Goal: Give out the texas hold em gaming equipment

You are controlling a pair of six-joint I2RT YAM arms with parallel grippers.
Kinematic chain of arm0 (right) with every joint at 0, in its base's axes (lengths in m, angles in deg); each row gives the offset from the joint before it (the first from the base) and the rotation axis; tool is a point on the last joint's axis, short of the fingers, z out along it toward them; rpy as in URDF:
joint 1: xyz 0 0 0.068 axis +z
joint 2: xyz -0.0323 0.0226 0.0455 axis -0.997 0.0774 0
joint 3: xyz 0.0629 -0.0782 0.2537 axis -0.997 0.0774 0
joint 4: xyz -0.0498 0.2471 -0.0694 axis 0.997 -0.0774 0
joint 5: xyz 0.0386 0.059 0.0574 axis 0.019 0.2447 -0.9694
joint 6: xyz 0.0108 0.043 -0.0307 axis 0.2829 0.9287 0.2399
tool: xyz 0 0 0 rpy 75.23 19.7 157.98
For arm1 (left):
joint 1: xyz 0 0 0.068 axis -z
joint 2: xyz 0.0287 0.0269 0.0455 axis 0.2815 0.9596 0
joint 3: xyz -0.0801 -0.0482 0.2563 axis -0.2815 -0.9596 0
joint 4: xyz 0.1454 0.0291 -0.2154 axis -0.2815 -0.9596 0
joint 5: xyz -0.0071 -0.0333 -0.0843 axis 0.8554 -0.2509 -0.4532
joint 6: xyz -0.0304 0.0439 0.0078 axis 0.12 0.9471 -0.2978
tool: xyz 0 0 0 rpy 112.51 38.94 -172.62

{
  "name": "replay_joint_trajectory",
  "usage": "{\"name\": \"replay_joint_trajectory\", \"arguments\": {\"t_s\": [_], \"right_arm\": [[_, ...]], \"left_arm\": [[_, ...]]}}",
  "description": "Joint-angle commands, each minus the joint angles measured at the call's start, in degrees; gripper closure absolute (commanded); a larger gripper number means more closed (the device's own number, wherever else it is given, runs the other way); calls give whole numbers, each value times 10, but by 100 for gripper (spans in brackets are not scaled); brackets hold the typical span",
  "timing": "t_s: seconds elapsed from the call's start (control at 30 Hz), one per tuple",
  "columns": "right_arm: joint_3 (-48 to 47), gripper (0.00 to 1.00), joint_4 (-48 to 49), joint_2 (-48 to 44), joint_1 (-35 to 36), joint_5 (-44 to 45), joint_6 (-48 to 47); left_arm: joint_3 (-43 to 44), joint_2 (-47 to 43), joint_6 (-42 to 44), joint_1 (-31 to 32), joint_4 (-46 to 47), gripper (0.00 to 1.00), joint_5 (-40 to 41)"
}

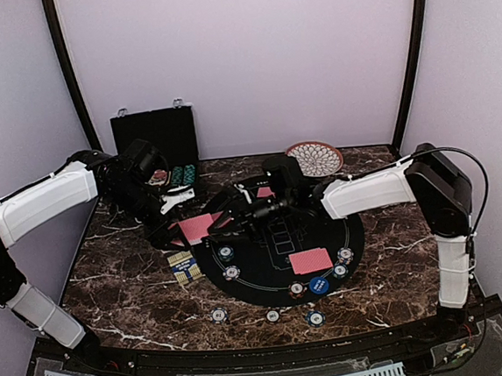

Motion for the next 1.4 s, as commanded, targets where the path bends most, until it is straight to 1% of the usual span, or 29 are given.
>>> {"name": "replay_joint_trajectory", "arguments": {"t_s": [0.0, 0.2, 0.3, 0.37, 0.5, 0.57, 0.7, 0.9, 1.17, 1.3, 1.37], "right_arm": [[-23, 77, 34, 5, 4, -6, 8], [-35, 76, 28, 11, 3, -8, 5], [-37, 77, 28, 14, 3, -9, 5], [-37, 82, 27, 15, 2, -9, 6], [-37, 95, 31, 13, -1, -11, 9], [-33, 100, 31, 9, -5, -11, 9], [-19, 100, 34, -7, -19, -9, 8], [6, 100, 29, -48, -65, -9, -2], [31, 100, -21, -83, -144, -16, -47], [22, 100, -57, -75, -189, -16, -76], [5, 100, -91, -64, -208, -10, -100]], "left_arm": [[4, -19, 2, -4, -12, 100, -15], [4, -19, 1, -4, -12, 100, -16], [4, -20, 1, -4, -12, 100, -16], [4, -20, 1, -4, -13, 100, -16], [5, -18, 1, -4, -13, 100, -15], [6, -18, 1, -4, -13, 100, -15], [6, -17, 1, -4, -14, 100, -11], [6, -16, 2, -4, -13, 100, -8], [4, -18, 4, -7, -15, 100, -4], [4, -19, 3, -8, -16, 100, -6], [3, -20, 3, -8, -17, 100, -6]]}}
